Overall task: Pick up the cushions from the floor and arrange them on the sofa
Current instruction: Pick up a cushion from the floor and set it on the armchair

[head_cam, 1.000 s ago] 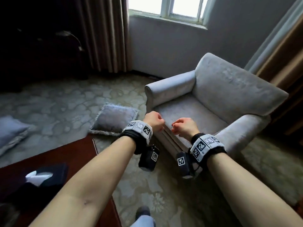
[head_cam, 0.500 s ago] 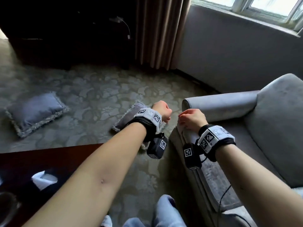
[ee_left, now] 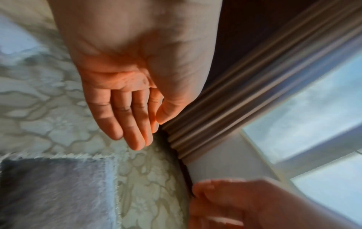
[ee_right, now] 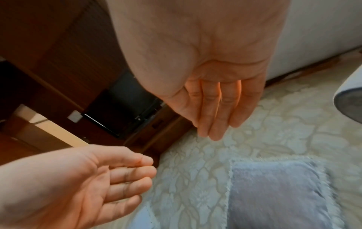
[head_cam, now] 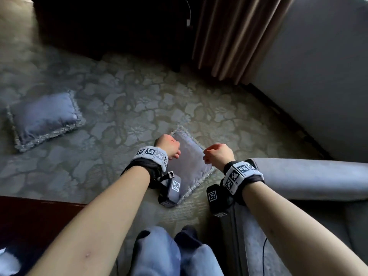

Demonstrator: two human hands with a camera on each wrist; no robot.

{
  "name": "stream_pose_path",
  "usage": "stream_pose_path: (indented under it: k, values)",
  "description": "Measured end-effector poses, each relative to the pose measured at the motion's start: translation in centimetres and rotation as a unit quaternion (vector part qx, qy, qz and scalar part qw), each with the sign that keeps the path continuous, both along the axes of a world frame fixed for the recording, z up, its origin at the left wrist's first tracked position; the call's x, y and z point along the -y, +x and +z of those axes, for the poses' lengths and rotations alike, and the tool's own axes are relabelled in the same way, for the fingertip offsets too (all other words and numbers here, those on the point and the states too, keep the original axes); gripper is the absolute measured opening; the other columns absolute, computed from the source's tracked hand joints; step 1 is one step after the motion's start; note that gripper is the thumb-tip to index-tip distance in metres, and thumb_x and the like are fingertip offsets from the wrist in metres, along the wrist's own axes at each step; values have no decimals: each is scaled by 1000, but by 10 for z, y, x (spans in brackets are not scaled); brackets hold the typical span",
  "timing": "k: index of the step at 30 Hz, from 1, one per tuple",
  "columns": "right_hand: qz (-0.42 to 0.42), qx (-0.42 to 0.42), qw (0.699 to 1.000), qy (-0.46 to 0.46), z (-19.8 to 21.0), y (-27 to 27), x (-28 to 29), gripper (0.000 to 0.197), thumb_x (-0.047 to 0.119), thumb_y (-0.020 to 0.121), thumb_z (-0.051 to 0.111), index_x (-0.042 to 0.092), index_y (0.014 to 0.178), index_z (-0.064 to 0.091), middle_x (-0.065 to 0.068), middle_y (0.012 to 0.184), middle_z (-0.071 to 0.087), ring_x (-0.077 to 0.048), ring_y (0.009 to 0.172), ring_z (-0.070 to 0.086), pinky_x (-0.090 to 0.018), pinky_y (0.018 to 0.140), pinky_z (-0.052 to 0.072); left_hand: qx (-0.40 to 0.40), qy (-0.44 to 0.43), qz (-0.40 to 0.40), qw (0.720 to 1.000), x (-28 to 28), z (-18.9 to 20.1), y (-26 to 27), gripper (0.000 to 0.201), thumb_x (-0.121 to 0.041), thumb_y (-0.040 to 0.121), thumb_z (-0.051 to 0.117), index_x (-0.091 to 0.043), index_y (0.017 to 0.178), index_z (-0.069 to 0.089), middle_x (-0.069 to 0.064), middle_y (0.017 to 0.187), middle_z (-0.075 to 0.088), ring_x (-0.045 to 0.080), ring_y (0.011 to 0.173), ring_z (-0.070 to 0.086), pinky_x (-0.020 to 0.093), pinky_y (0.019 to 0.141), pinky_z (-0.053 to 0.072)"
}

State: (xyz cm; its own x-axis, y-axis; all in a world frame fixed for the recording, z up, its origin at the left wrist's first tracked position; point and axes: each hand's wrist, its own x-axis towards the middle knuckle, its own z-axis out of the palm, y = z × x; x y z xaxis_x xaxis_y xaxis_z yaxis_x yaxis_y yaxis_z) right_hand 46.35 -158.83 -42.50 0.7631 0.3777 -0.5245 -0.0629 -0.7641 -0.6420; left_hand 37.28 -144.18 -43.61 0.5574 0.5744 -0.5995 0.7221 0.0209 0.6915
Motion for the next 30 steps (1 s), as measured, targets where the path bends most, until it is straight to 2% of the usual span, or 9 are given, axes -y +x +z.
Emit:
stream_pose_path:
  k: [2, 5, 7, 12, 15, 18, 22, 26, 30]
  values:
    - [8, -24, 999, -40, -33, 26, -22, 21, 9, 74, 56, 7, 59, 71, -8, 64, 74, -31, 71, 72, -44, 74, 60, -43, -3, 10, 999, -28, -31, 18, 24, -6, 90, 47, -9, 69, 56, 9, 61, 62, 16, 40, 56, 18, 41, 36]
    - [-5, -53, 995, -80, -94, 69, -59, 17, 12, 73, 55, 7, 65, 70, -11, 75, 76, -31, 80, 74, -46, 77, 61, -113, 45, -9, 993, -70, -85, 50, 20, -11, 86, 50, 1, 84, 67, 19, 85, 72, 31, 75, 71, 31, 65, 56]
    - [-30, -73, 993, -91, -145, 96, -82, 17, 14, 72, 55, 10, 59, 64, -11, 75, 76, -32, 80, 73, -45, 78, 61, -159, 76, -43, 983, -96, -123, 74, 27, -12, 85, 51, 4, 97, 69, 21, 98, 73, 34, 92, 69, 33, 81, 55]
    - [-144, -199, 966, -87, -282, 146, -135, 24, 6, 87, 51, 12, 64, 54, -11, 65, 55, -23, 59, 55, -28, 60, 45, -199, 120, -68, 970, -153, -243, 136, 36, -15, 88, 53, 8, 113, 64, 27, 116, 66, 41, 107, 62, 38, 85, 49]
    - [-168, -213, 957, -100, -379, 168, -144, 10, 16, 83, 59, 7, 86, 63, -10, 74, 59, -28, 72, 60, -35, 74, 55, -234, 113, -70, 963, -168, -333, 158, 46, -22, 90, 56, 0, 130, 55, 21, 130, 59, 39, 121, 54, 40, 98, 43]
    - [-189, -204, 949, -150, -472, 187, -146, 45, 35, 77, 68, 7, 112, 64, -12, 101, 65, -36, 99, 64, -50, 94, 53, -262, 109, -69, 956, -174, -428, 171, 59, -33, 88, 61, -8, 138, 44, 16, 141, 47, 35, 132, 41, 40, 109, 35]
    - [-253, -224, 913, -230, -575, 200, -130, 119, 73, 49, 69, 5, 143, 43, -15, 145, 48, -38, 129, 49, -48, 112, 36, -265, 94, -51, 958, -175, -531, 185, 84, -52, 77, 71, -14, 144, 37, 12, 149, 36, 31, 141, 29, 42, 117, 25]
    - [-302, -223, 893, -248, -645, 196, -109, 129, 72, 64, 73, -2, 152, 16, -19, 157, 25, -34, 144, 30, -38, 120, 21, -298, 118, -58, 946, -183, -619, 202, 128, -65, 54, 80, -22, 154, 13, 8, 158, 17, 29, 148, 11, 51, 120, 14]
    - [-372, -203, 868, -259, -695, 194, -94, 157, 72, 49, 82, -2, 152, -9, -23, 159, 14, -36, 148, 17, -38, 123, 13, -339, 135, -71, 928, -185, -674, 207, 150, -76, 40, 78, -16, 154, 1, 12, 161, 10, 30, 149, 7, 54, 119, 8]
